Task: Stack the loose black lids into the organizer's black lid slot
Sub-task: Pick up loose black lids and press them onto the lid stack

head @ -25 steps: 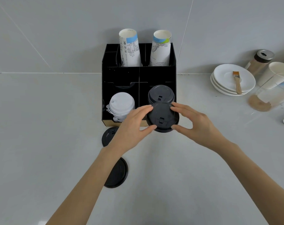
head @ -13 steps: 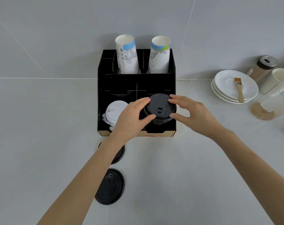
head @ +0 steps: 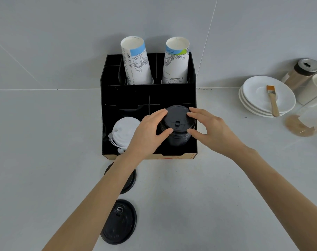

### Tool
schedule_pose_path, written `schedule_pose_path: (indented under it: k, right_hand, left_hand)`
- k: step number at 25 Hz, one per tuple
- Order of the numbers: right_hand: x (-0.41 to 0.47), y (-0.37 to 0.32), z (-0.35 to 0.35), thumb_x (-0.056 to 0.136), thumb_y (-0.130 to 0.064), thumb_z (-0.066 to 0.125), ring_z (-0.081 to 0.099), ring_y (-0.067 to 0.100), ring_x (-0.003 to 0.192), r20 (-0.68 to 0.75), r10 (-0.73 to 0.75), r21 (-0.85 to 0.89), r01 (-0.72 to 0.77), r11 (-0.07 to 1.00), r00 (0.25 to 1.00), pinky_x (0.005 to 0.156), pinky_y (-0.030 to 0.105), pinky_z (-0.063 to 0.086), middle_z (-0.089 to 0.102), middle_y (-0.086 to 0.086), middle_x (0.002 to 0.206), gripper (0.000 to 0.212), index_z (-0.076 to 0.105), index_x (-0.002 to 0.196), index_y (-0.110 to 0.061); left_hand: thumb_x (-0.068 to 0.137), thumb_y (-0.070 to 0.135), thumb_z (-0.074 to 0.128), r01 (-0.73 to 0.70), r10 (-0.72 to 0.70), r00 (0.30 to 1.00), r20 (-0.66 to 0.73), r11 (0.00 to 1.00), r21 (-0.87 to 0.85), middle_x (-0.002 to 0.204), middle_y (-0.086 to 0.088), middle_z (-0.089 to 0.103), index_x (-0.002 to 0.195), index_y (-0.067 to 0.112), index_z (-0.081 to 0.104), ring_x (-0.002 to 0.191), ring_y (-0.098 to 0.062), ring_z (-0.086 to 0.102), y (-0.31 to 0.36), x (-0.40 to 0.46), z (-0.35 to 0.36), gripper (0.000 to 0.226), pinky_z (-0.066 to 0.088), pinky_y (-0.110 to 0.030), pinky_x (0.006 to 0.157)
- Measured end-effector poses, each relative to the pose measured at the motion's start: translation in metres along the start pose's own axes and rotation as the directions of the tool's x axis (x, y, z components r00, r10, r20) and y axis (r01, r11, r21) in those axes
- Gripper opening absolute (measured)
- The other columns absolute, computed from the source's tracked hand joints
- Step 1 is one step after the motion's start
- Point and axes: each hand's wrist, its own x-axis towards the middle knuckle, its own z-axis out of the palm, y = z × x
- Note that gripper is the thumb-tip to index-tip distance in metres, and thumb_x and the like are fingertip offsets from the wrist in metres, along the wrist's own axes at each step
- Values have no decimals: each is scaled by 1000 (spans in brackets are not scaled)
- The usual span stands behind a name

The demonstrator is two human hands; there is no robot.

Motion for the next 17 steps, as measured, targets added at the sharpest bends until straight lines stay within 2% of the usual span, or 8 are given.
schedule_pose_path:
  k: [6,10,14,17]
  right_hand:
    - [-2,-2,5,86,-21,57,43,22,123,8,34,18,-34,999,999,101,30,34,37,0,145,47,41,129,-15]
    - [0,-5,7,86,-20,57,37,21,129,-7,16,7,-16,1000,1000,105,29,29,37,3,145,47,41,129,-12]
    - [0,-6,9,85,-18,57,35,21,131,-20,14,15,-14,1000,1000,106,28,28,38,5,144,45,43,128,-11]
    - [-3,-6,13,85,-17,57,35,21,130,-31,15,13,-15,1000,999,106,29,29,38,5,144,45,42,128,-11]
  left_hand:
    - [85,23,56,4,-4,1000,4,1000,-7,143,-4,40,133,14,34,129,-23,37,-4,0,4,53,36,-38,106]
    - [86,20,55,5,-5,1000,1,1000,-12,142,-7,41,132,12,34,129,-23,39,-6,-1,2,51,37,-41,107]
    - [86,15,54,11,-11,1000,1,999,-47,141,-9,41,130,9,37,126,-24,43,-5,-3,3,48,42,-31,100]
    - [86,15,54,11,-11,1000,3,999,-42,142,-8,40,130,10,38,127,-25,41,-4,-3,4,48,42,-39,103]
